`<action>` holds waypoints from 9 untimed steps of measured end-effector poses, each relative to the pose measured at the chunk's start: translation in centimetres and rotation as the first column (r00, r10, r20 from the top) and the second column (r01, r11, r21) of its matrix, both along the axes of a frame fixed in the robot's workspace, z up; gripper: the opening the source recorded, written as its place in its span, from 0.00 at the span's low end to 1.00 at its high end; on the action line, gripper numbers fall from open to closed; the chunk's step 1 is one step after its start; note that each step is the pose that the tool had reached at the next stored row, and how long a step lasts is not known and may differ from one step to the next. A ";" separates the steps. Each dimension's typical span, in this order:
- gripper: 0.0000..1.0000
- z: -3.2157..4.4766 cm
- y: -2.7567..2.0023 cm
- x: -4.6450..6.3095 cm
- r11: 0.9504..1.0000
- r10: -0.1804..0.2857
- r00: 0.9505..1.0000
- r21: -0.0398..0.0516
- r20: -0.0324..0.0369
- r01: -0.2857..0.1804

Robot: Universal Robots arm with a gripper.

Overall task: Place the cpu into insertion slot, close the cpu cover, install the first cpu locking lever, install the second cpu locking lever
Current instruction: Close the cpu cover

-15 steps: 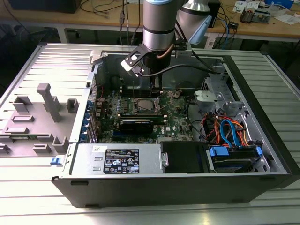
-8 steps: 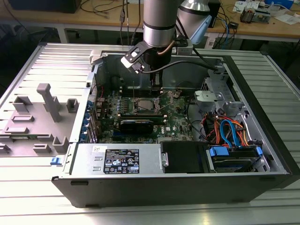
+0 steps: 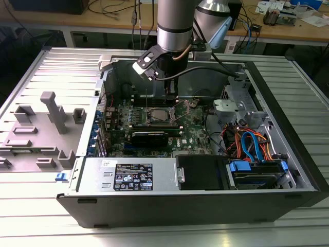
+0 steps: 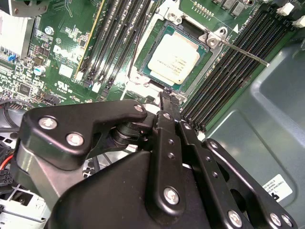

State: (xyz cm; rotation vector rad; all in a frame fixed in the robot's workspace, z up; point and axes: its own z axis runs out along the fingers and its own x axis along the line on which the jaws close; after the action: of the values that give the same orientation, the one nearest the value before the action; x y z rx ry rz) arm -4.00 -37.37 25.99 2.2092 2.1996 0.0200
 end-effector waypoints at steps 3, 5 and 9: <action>0.11 0.07 0.00 0.0 1.000 0.000 1.000 0.001 0.000 0.000; 0.11 0.20 0.00 0.0 1.000 0.000 1.000 0.002 0.000 0.000; 0.11 0.52 0.00 0.0 1.000 0.000 1.000 0.002 0.000 0.000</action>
State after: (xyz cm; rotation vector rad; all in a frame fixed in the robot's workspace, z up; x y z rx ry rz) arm -4.00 -37.38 26.51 2.2104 2.2007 0.0219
